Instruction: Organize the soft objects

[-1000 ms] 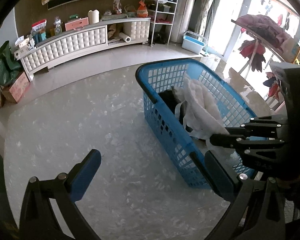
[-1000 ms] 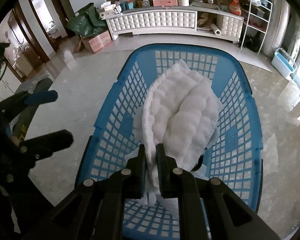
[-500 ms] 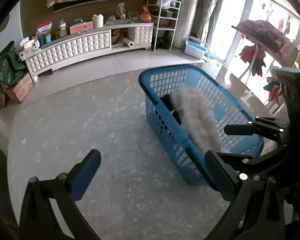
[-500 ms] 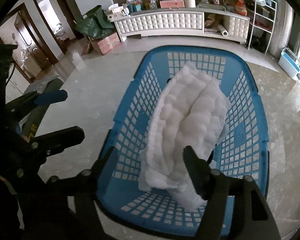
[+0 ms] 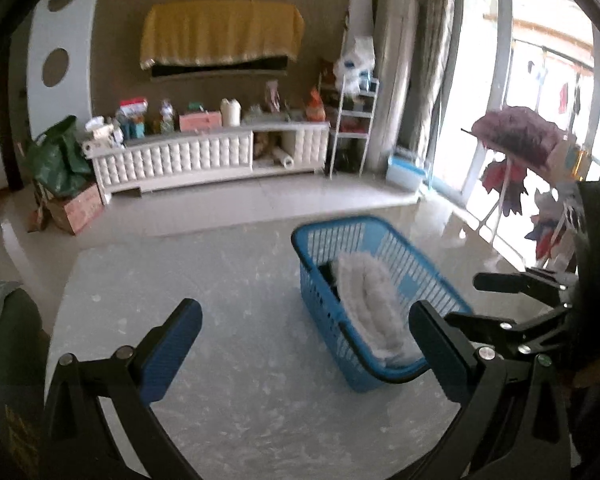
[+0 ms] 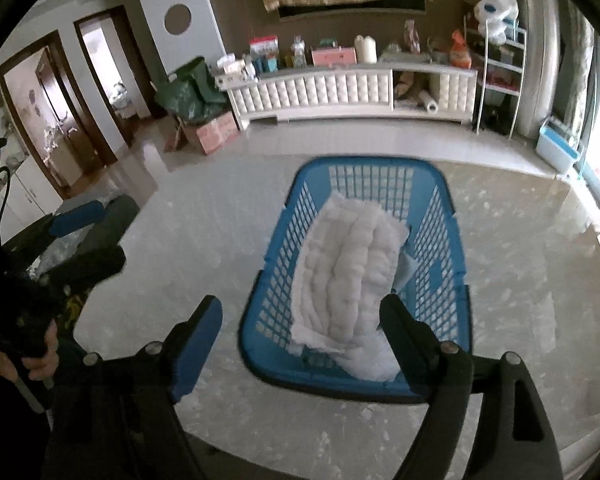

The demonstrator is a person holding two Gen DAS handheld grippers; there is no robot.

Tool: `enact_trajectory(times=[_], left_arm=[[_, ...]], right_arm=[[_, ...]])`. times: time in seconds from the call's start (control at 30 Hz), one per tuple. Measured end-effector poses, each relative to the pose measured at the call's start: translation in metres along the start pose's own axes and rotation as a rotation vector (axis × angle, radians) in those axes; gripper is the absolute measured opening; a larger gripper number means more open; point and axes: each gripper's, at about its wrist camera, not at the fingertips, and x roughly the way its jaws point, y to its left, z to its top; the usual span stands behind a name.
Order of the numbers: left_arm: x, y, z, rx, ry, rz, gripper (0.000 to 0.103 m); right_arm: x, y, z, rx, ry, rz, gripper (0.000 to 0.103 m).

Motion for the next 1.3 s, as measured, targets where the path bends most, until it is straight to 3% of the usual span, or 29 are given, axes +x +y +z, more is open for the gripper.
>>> enact_trajectory(times=[0.03, 0.23, 0.47, 0.87, 1.3], left_arm=[[-0.01, 0.0, 0.001, -0.008, -0.022, 0.004, 0.103], [-0.054, -0.006, -0.001, -0.025, -0.101, 0.08, 0.103], [-0.087, -0.018, -0.011, -0.046, -0.14, 0.057, 0.103], [-0.118, -0.048, -0.041, 0.006, -0.173, 0.075, 0.103], [-0.133, -0.059, -0.051, 0.023, -0.183, 0.077, 0.103]], right_arm=[[-0.006, 0.003, 0.0, -0.002, -0.018, -0.004, 0.091], [-0.039, 0.016, 0.0, 0.001, -0.154, -0.036, 0.099], [-0.067, 0.024, -0.013, -0.008, -0.28, -0.083, 0.103], [-0.075, 0.036, -0.043, -0.033, -0.3, -0.108, 0.103], [-0.081, 0.039, -0.047, -0.037, -0.306, -0.112, 0.103]])
